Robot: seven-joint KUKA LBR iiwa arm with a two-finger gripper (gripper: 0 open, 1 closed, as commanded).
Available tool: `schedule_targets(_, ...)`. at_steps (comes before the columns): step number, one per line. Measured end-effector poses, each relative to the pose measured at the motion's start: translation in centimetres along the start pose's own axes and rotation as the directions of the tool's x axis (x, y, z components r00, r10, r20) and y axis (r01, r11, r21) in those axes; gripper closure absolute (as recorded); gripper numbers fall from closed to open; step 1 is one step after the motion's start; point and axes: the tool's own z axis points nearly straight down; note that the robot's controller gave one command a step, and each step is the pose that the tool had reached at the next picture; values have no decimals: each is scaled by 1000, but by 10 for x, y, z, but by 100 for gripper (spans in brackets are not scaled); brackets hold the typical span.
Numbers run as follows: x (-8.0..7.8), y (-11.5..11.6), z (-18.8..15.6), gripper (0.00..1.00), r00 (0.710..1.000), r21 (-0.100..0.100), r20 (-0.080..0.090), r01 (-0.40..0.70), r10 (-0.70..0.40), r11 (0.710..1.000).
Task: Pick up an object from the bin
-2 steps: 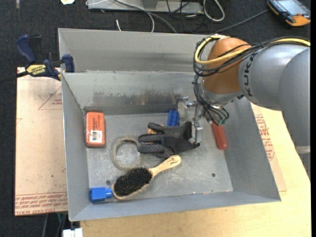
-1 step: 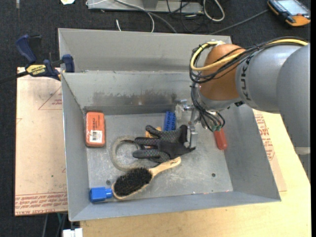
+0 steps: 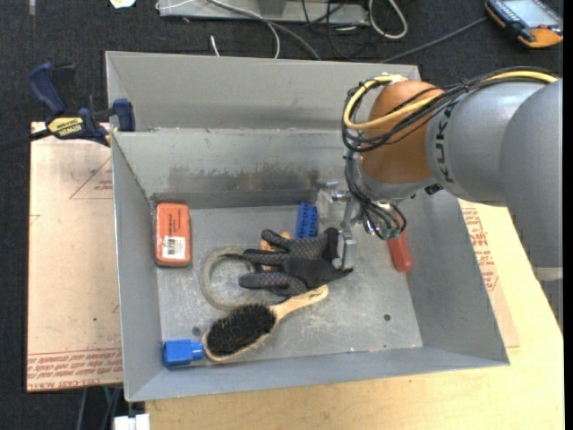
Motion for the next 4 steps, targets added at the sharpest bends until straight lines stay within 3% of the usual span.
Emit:
schedule_targets(1, 2, 34, 0, 0, 983, 1, 13, -185, 185, 983)
schedule_targets(2, -12, 41, 3, 0, 953, 5, 2, -304, 304, 953)
schedule_targets(3, -14, 89, 0, 0, 1000, 8, 22, 9, -9, 1000)
schedule_targets(4, -16, 102, -3, 0, 962, 5, 14, -273, 273, 962)
